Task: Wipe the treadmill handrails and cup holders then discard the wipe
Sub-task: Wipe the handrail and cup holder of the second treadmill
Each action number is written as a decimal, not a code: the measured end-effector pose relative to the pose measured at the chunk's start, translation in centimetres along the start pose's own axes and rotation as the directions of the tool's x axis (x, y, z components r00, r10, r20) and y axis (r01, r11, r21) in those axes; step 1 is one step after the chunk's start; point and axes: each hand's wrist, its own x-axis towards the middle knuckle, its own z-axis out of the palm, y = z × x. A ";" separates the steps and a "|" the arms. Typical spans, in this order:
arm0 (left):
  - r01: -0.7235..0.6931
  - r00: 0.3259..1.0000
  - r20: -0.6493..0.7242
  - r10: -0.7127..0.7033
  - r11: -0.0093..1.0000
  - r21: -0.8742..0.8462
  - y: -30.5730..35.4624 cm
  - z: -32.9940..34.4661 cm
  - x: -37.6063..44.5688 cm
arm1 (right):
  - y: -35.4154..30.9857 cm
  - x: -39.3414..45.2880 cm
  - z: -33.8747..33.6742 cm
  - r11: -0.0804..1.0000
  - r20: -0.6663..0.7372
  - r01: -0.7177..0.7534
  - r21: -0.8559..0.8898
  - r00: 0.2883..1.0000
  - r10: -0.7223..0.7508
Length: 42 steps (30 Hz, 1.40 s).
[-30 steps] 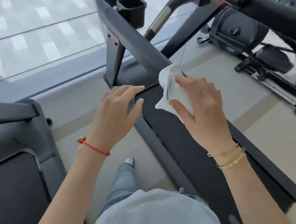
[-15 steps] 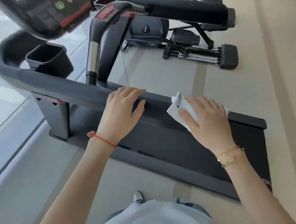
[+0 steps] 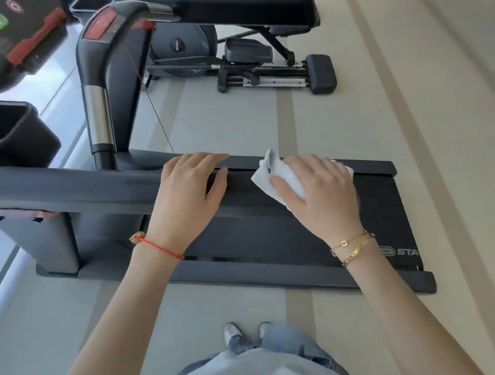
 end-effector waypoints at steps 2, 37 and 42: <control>-0.010 1.000 0.005 0.010 1.000 -0.005 0.4 0.3 -0.1 | 1.5 -0.4 -0.5 0.996 -0.002 -0.076 0.037 0.997 0.076; 0.120 0.984 -0.145 -0.105 0.987 0.102 -21.2 -10.6 -2.5 | -23.9 7.9 6.9 0.958 0.228 0.283 0.043 0.931 -0.285; 0.049 0.989 -0.141 -0.043 0.998 0.041 -23.6 -10.8 -2.9 | -24.3 6.5 7.2 0.974 0.068 0.222 0.033 0.972 -0.224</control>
